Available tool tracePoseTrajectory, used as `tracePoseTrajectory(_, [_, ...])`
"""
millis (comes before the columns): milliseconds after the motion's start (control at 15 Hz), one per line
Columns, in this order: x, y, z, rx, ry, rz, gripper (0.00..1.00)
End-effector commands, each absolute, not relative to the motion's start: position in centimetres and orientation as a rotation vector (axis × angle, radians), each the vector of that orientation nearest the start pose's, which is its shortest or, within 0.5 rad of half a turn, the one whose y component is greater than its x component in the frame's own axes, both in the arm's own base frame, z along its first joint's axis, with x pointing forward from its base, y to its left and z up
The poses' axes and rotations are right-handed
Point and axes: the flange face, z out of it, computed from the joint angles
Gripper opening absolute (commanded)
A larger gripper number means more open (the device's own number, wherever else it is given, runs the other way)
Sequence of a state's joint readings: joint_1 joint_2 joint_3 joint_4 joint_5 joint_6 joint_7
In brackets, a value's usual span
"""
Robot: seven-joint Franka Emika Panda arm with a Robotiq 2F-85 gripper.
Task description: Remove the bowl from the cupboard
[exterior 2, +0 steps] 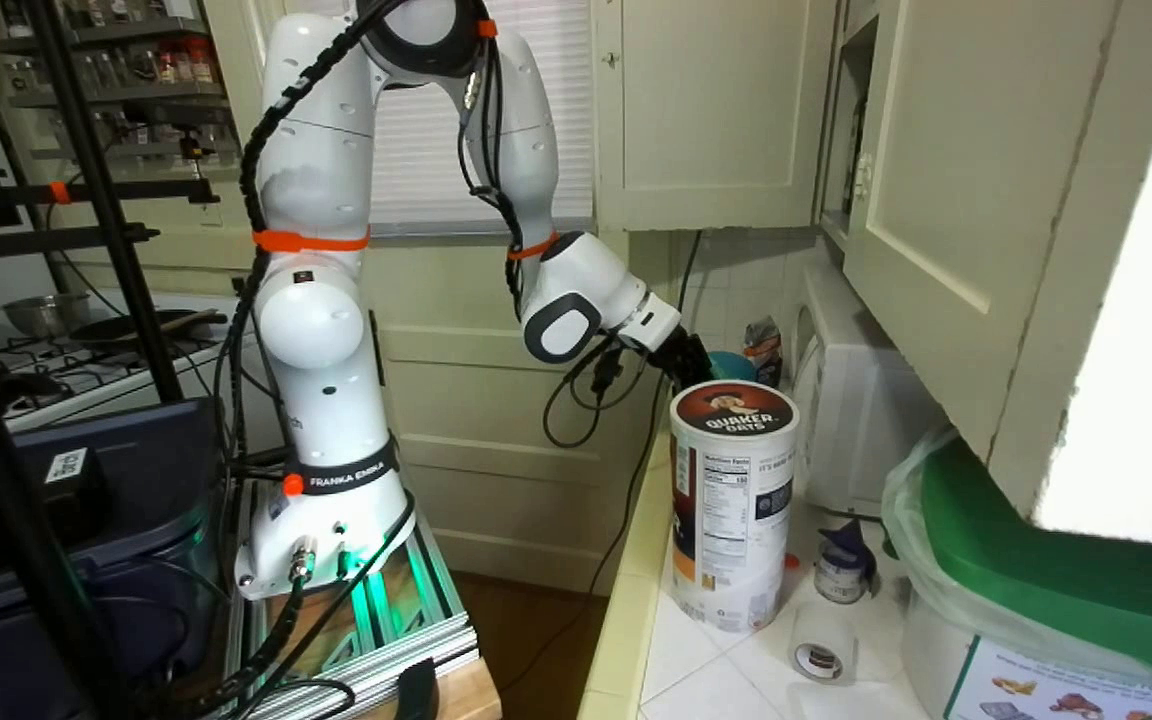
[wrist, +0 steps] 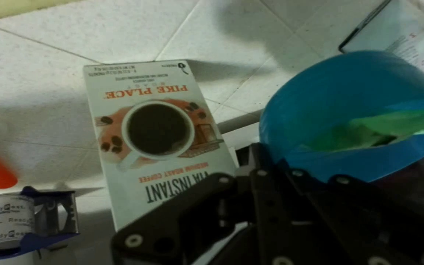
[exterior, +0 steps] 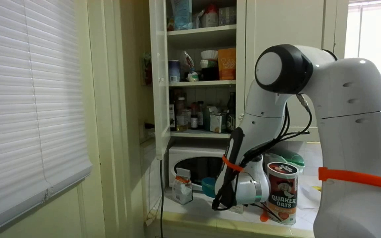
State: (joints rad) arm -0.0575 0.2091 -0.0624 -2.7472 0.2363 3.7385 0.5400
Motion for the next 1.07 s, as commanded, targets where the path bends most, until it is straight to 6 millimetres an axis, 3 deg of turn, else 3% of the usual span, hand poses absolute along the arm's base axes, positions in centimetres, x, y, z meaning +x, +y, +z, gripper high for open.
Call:
tracePoseTrajectory(0, [42.5, -8.8, 22.6, -2.564, 1.275, -1.141, 0.01])
tracePoseTrajectory(600, [43.6, -7.8, 19.5, -2.594, 1.251, -1.113, 0.01])
tracePoseTrajectory(1000, [44.2, -7.1, 18.7, -2.597, 1.187, -1.154, 0.01])
